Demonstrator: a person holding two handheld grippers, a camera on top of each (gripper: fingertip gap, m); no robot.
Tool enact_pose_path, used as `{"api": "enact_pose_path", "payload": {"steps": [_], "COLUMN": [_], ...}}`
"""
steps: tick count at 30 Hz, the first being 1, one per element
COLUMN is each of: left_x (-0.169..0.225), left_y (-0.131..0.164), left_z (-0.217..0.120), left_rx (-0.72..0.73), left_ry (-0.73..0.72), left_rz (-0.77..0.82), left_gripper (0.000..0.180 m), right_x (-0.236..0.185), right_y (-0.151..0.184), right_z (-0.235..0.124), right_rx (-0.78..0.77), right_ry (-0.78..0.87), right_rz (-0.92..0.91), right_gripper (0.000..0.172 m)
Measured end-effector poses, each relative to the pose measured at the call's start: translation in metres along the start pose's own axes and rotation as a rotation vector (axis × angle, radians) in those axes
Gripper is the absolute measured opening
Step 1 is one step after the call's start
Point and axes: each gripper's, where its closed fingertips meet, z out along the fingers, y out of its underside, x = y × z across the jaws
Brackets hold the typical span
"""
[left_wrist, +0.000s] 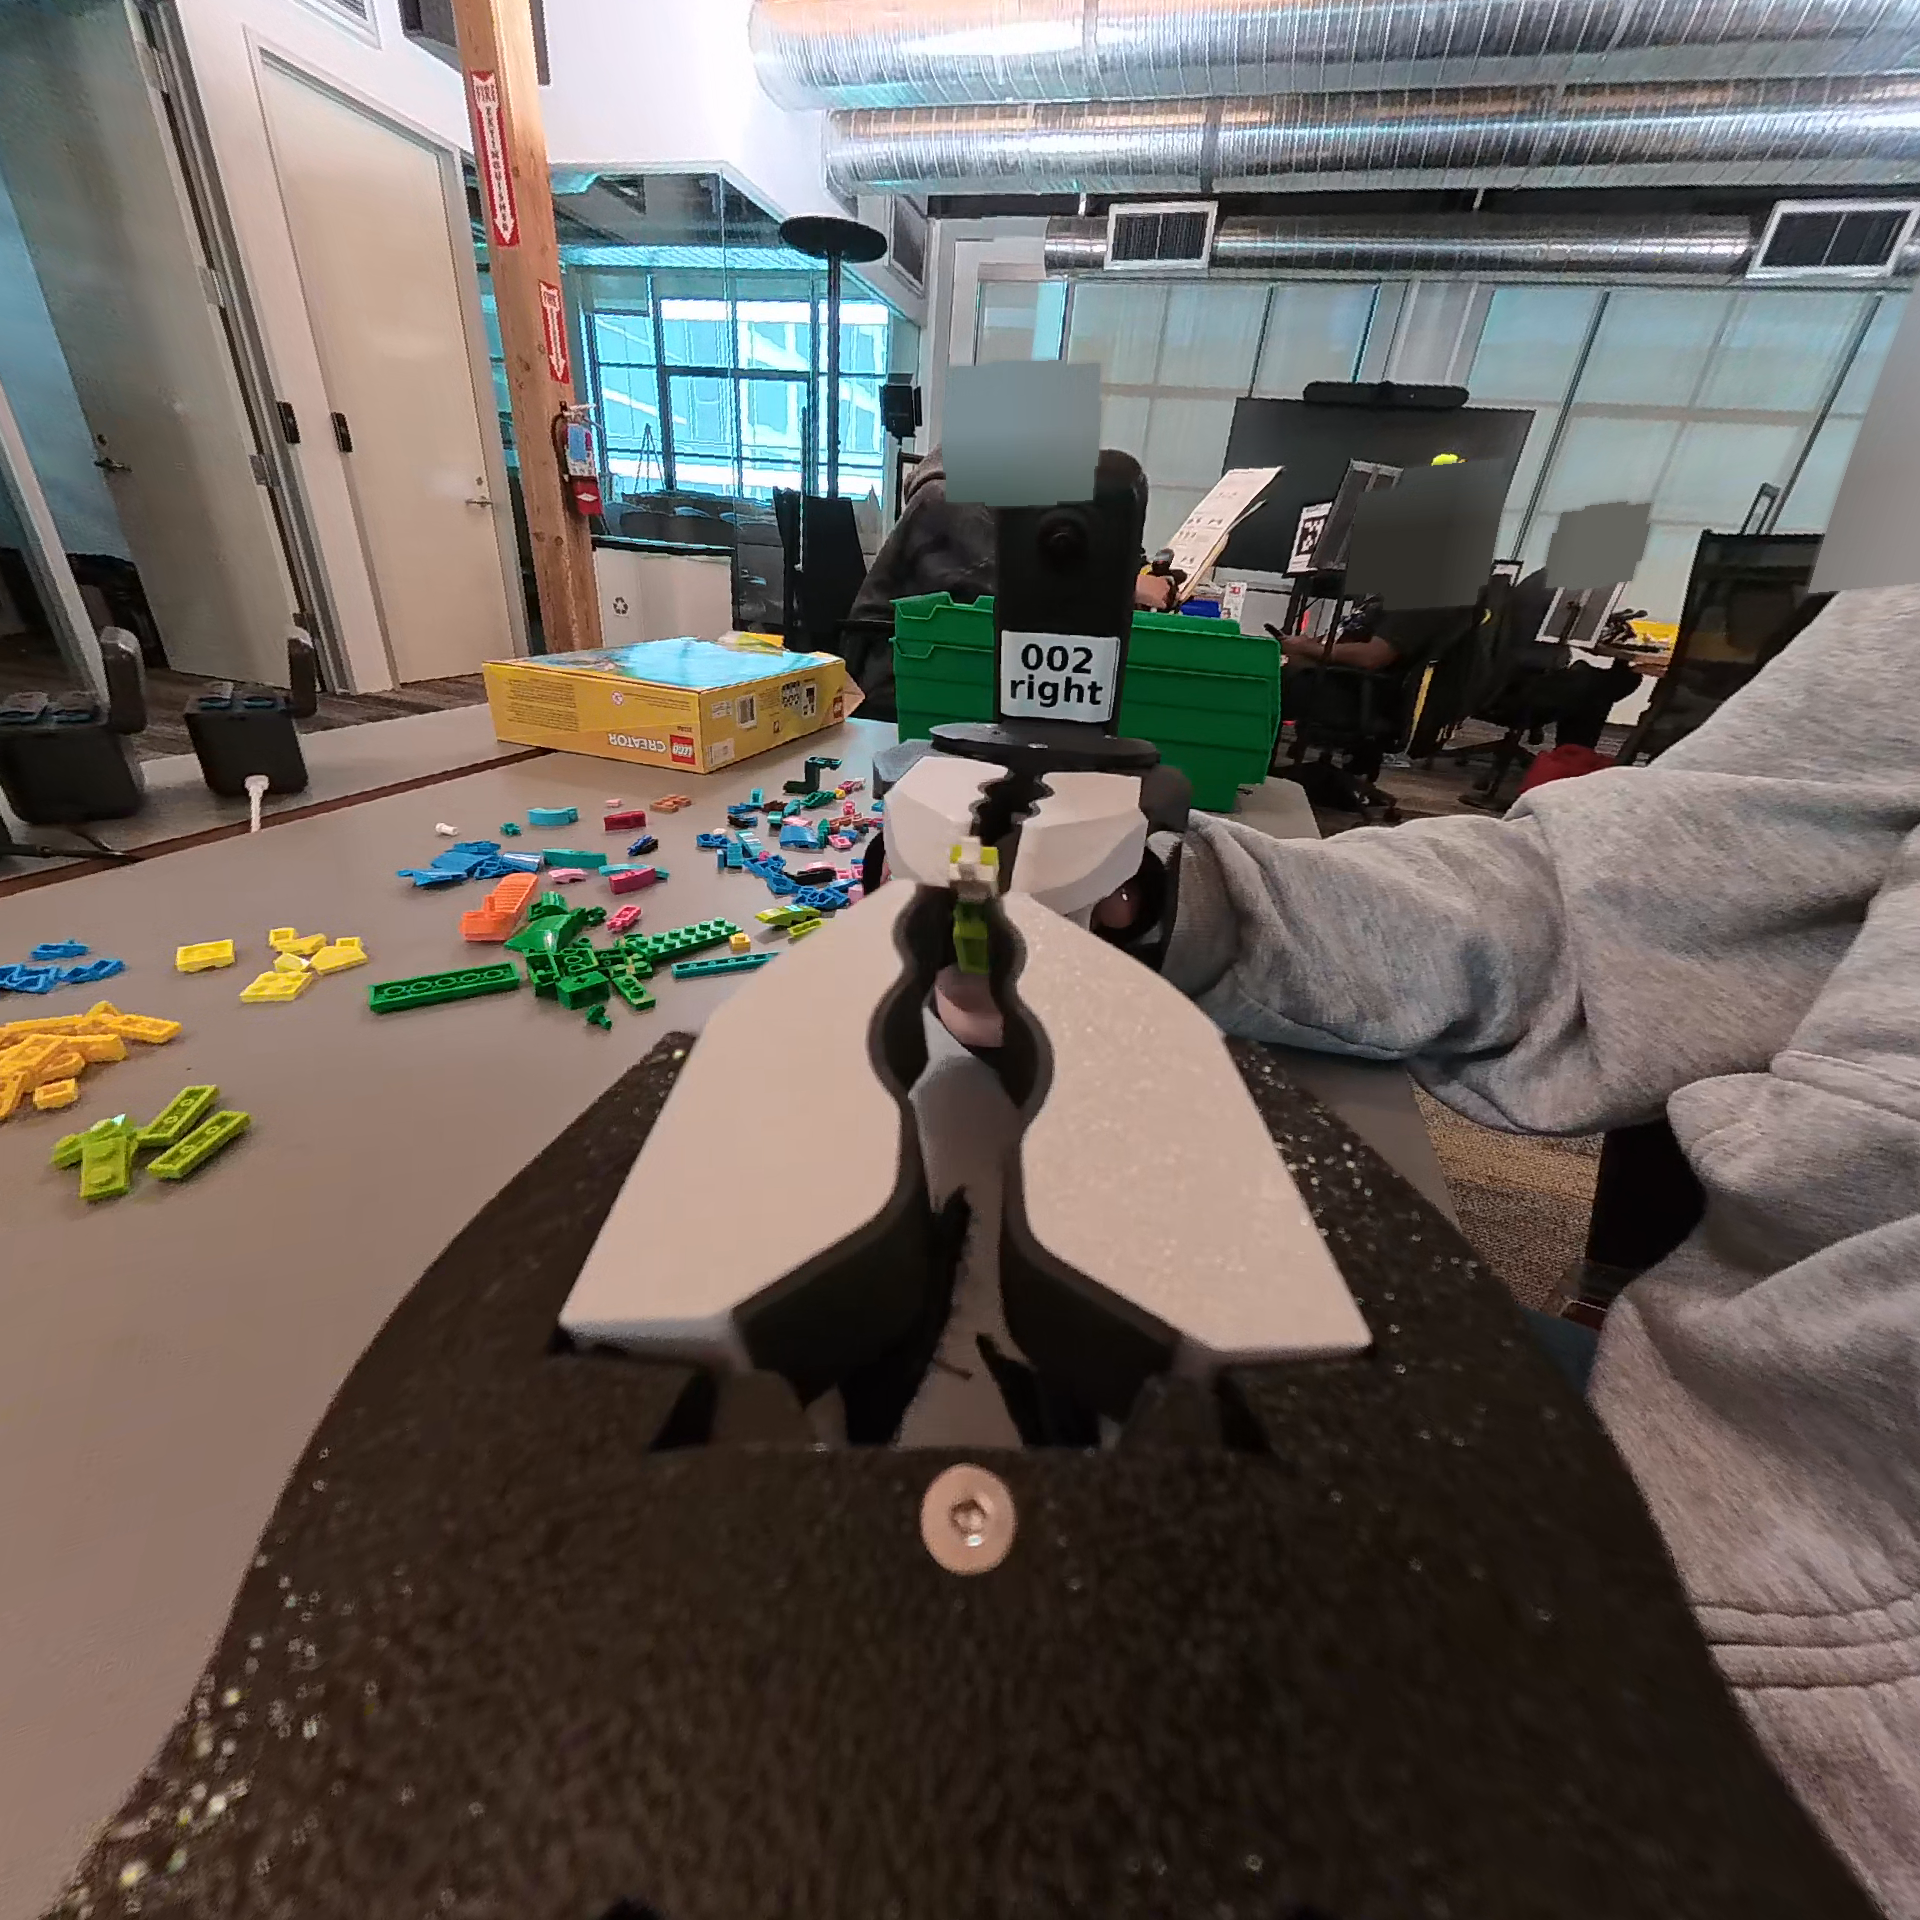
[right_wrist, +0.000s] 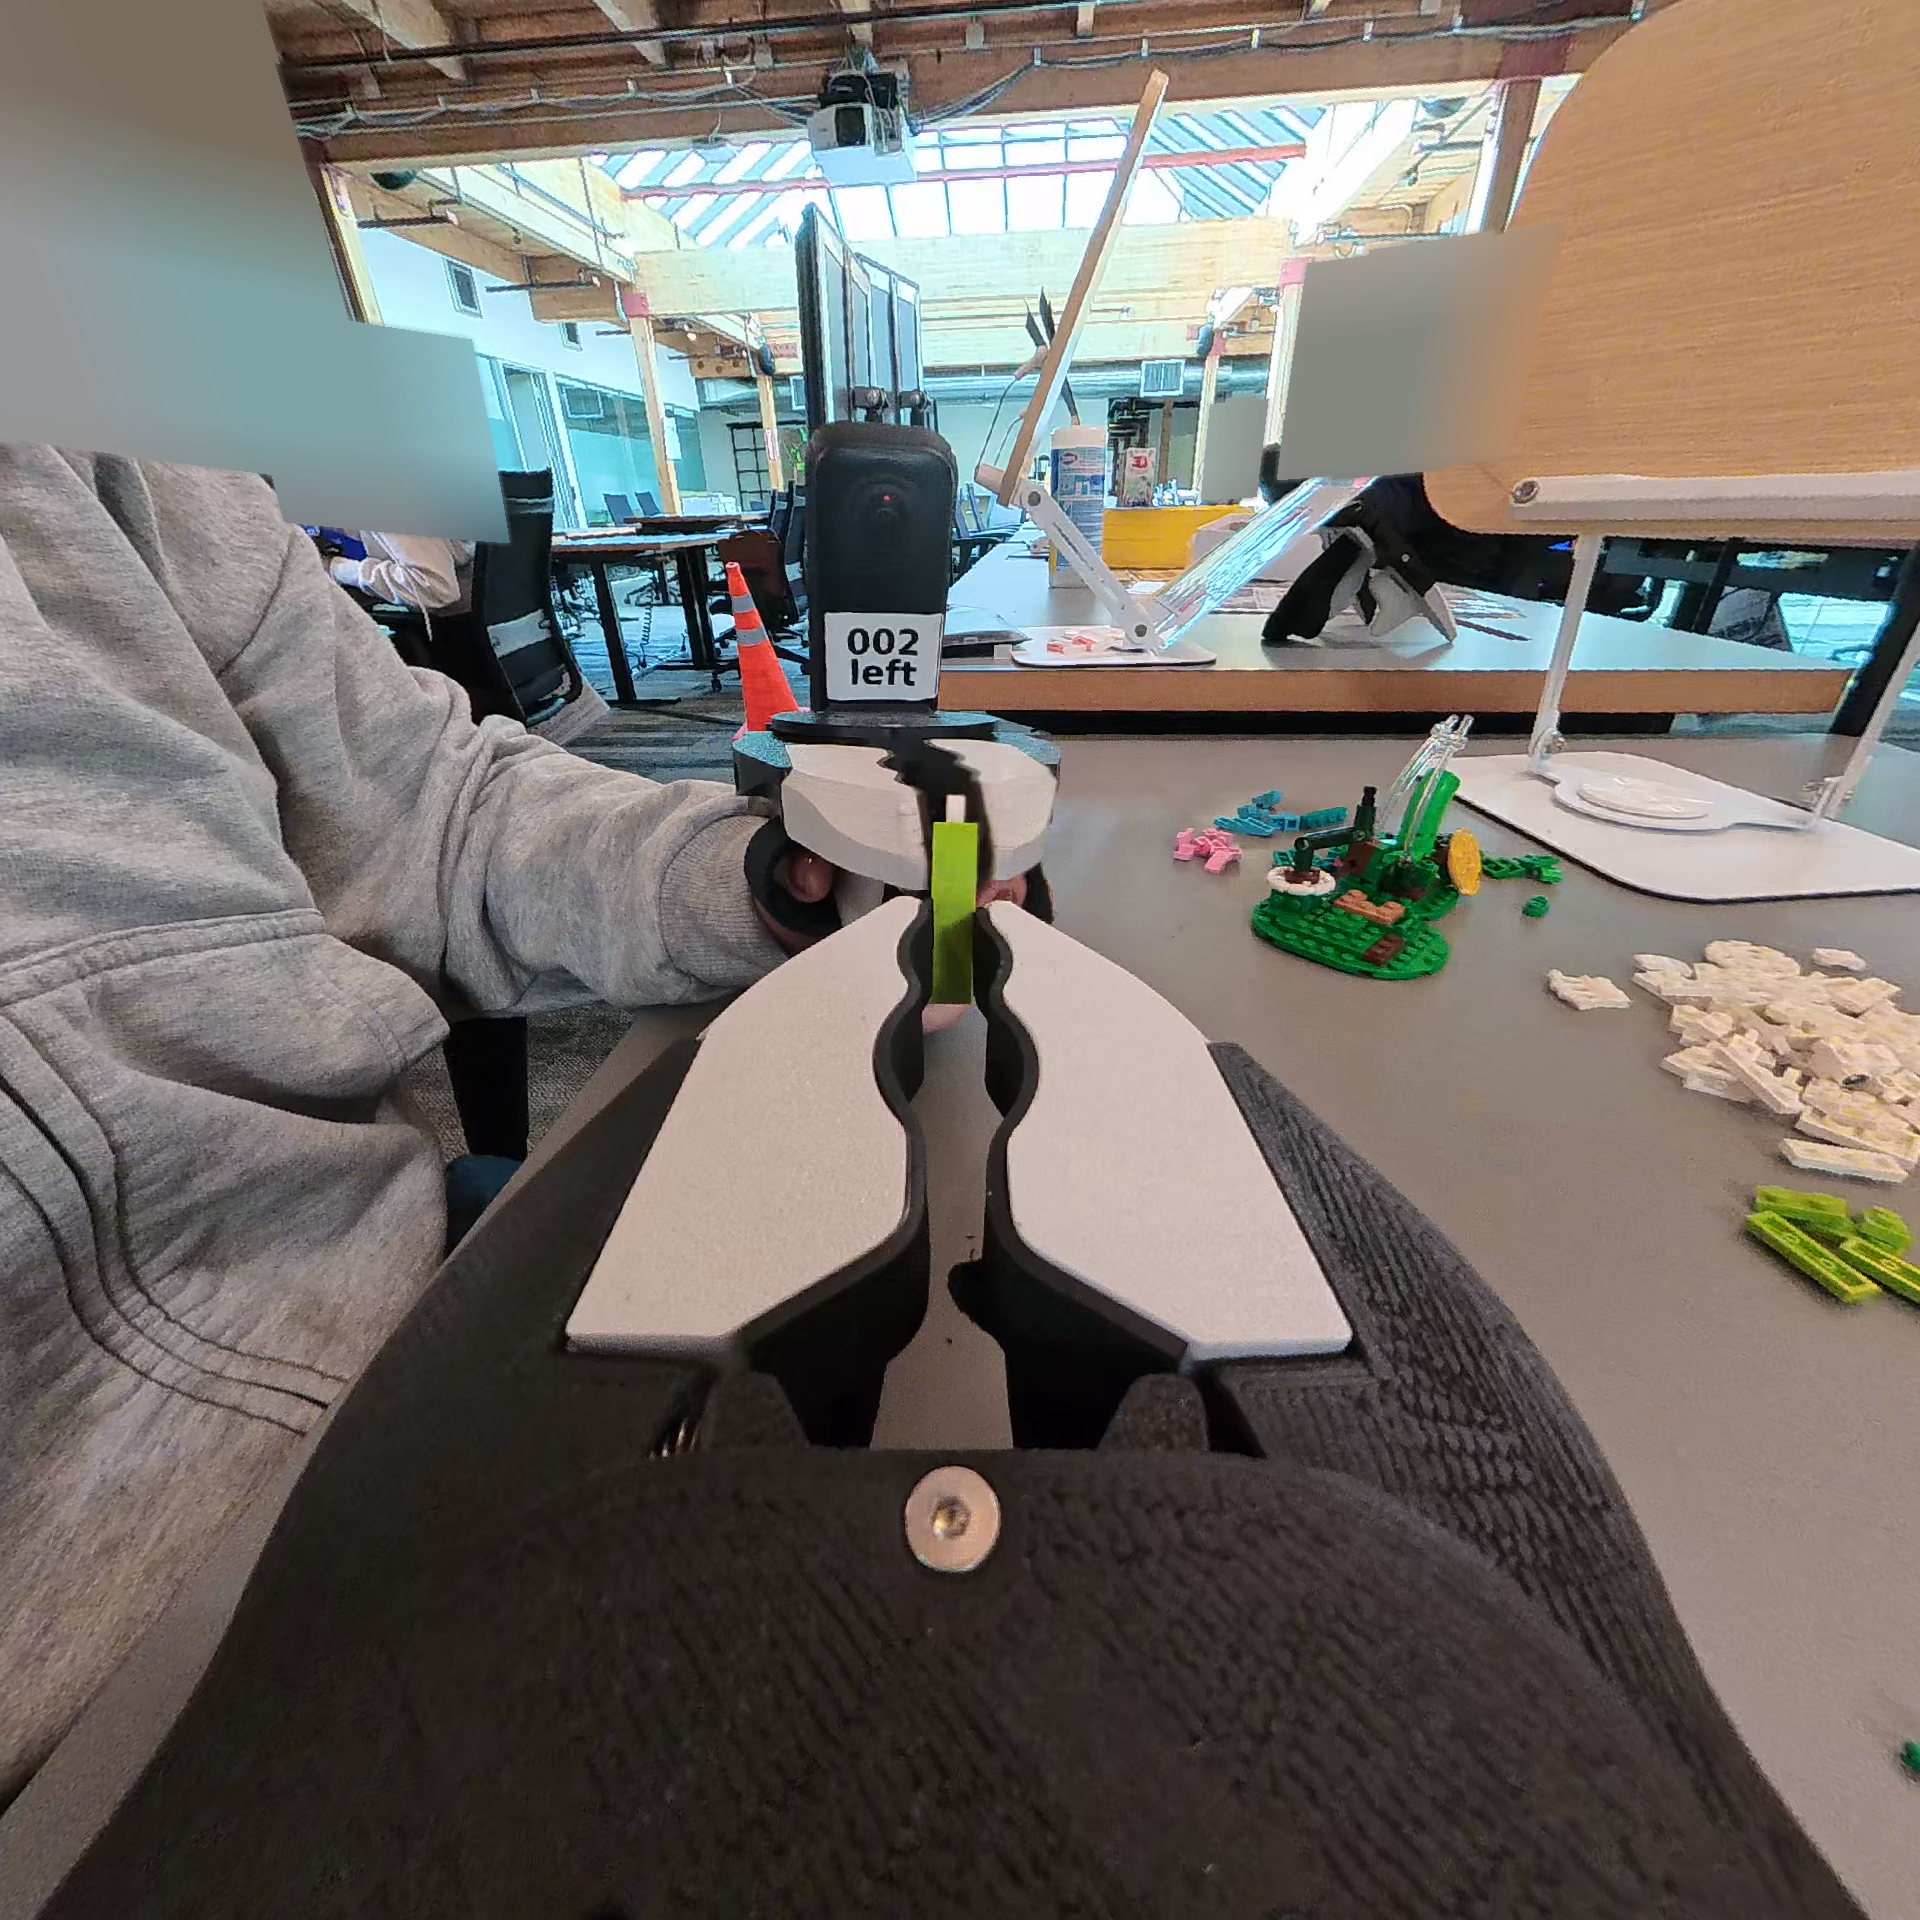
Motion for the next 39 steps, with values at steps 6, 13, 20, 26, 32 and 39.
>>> {"api": "enact_pose_path", "payload": {"steps": [6,13,20,26,32,39], "left_x": [0.0007,0.0053,0.0044,0.0042,0.008,0.0056], "left_y": [0.0003,-0.0007,-0.0018,-0.0022,-0.0025,-0.0024], "left_z": [0.0003,0.0003,-0.0001,-0.0004,-0.0006,-0.0002], "left_rx": [-0.002,0.008,0.018,0.02,0.023,0.021], "left_ry": [-0.002,0.032,0.026,0.028,0.057,0.041], "left_rz": [0.009,0.013,0.009,0.006,0.008,0.002], "left_gripper": [0.008,0.011,0.012,0.009,0.009,0.018], "right_x": [-0.0016,-0.0032,-0.0047,-0.0054,-0.0073,-0.0082], "right_y": [0.0006,0.0012,0.001,0.0012,0.0019,0.0018], "right_z": [0.0006,0.0013,0.0017,0.0019,0.0026,0.0027], "right_rx": [-0.002,-0.006,-0.003,-0.003,-0.009,-0.008], "right_ry": [-0.011,-0.022,-0.033,-0.038,-0.048,-0.052], "right_rz": [0.005,0.011,0.018,0.022,0.025,0.026], "right_gripper": [0.005,0.005,0.005,0.005,0.005,0.005]}}
